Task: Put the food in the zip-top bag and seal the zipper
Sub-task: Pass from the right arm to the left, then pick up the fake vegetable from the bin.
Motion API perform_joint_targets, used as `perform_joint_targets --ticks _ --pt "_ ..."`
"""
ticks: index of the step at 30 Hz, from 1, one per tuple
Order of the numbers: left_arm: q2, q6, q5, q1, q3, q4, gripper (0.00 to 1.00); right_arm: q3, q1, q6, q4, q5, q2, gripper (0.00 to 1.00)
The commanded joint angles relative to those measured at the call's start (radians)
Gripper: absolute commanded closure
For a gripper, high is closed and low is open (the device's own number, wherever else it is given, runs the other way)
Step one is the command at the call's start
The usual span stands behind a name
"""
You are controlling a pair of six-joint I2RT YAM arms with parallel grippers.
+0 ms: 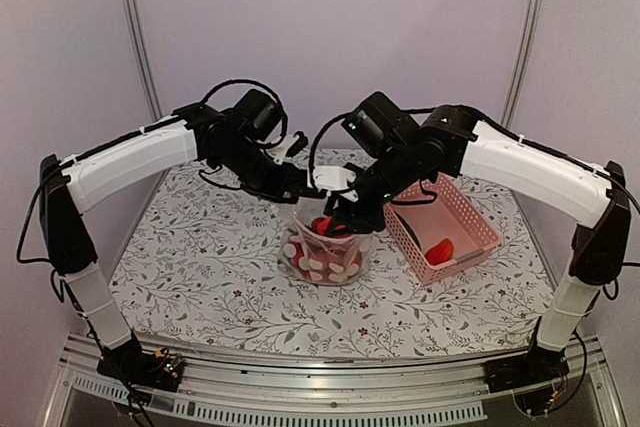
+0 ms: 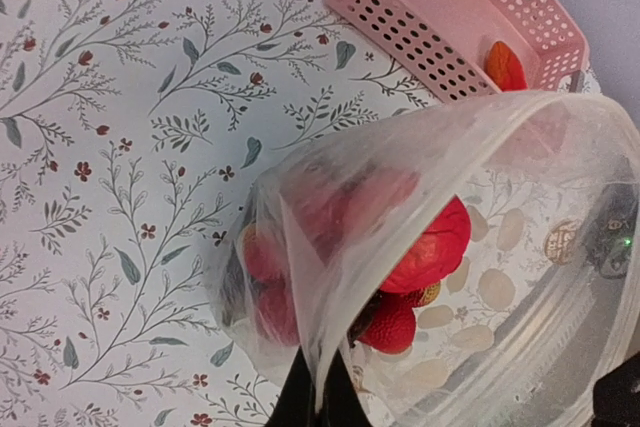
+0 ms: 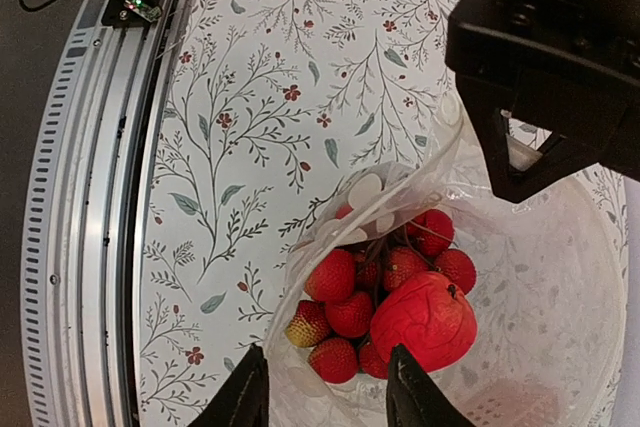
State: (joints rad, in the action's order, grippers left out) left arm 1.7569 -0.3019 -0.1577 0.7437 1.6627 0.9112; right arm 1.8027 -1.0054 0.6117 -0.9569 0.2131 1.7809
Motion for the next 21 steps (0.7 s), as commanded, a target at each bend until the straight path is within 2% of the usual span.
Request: perform_joint_targets --ticks 1,9,17,21 --pt "0.018 -0.013 -0.020 -0.010 0.022 -0.002 1.00 -0.018 0.031 0.009 0.000 0.115 -0.095 0.58" --pt "0.035 -0.013 -0.016 -0.010 0.048 -0.008 1.00 -0.077 0.173 0.009 0.021 0.212 -0.195 0.52" --pt "0.042 -0.002 -0.012 -0.010 0.062 -0.003 1.00 -0.302 0.402 -0.003 0.138 0.227 -0.304 0.41" --pt "0.042 0.005 -0.011 -0.012 0.067 0.002 1.00 -0.385 0.503 -0.011 0.152 0.212 -0.328 0.40"
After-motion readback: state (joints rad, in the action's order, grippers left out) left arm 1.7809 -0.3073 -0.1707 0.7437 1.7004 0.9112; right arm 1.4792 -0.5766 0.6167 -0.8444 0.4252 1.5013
